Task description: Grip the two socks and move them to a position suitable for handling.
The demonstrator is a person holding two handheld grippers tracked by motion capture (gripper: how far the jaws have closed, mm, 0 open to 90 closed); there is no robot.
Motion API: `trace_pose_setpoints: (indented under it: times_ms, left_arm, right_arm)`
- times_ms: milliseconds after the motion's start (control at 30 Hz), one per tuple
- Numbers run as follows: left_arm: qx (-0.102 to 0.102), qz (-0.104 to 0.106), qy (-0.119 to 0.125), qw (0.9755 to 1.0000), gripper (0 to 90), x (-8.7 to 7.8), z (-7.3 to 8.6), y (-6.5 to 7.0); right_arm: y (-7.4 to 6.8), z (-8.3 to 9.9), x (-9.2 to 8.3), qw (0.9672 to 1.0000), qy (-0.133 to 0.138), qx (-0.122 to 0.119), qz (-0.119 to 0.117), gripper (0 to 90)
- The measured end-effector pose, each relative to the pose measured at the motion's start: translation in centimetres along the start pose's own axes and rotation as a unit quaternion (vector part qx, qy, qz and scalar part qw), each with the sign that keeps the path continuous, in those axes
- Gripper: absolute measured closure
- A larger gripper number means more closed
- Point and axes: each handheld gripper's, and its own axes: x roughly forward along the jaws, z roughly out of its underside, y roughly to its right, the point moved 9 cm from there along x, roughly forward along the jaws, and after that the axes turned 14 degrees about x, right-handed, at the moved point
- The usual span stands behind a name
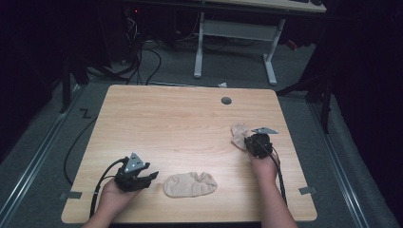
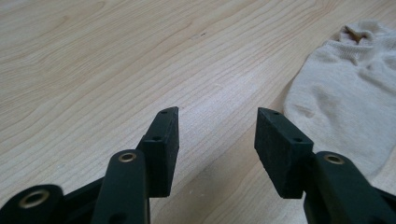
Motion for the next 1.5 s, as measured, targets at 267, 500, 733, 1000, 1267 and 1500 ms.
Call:
trace_pose_setpoints:
  times_ms: [267,500,733,1000,1267,1500]
  left_arm:
    - [-0.001,0.002,0.000,1.0000,50.4,0.2,0.0,0.1]
    - [-0.001,0.000,-0.001,1.0000,50.4,0.3,0.0,0.1]
    - [-0.002,-0.001,0.000,1.0000,50.4,0.2,0.0,0.0]
    - [-0.006,-0.002,0.004,1.0000,50.5,0.0,0.0,-0.2]
    - [-0.008,-0.005,0.009,0.9999,50.7,-0.1,-0.2,-0.3]
    - [-0.007,-0.007,0.010,0.9999,50.8,0.6,-0.6,-0.2]
  right_arm:
    - [-4.0,-1.1,-3.6,0.9973,0.044,-0.037,-0.047,84.0]
    - [-8.8,-1.4,-6.2,0.9897,0.072,-0.081,-0.094,84.0]
    - [-15.0,-1.3,-8.1,0.9759,0.089,-0.129,-0.152,83.9]
    - [-21.0,0.5,-9.1,0.9581,0.074,-0.164,-0.223,83.7]
    - [-19.4,5.0,-5.0,0.9651,0.001,-0.160,-0.208,83.3]
    - [-16.5,5.7,-3.4,0.9727,-0.013,-0.150,-0.177,81.8]
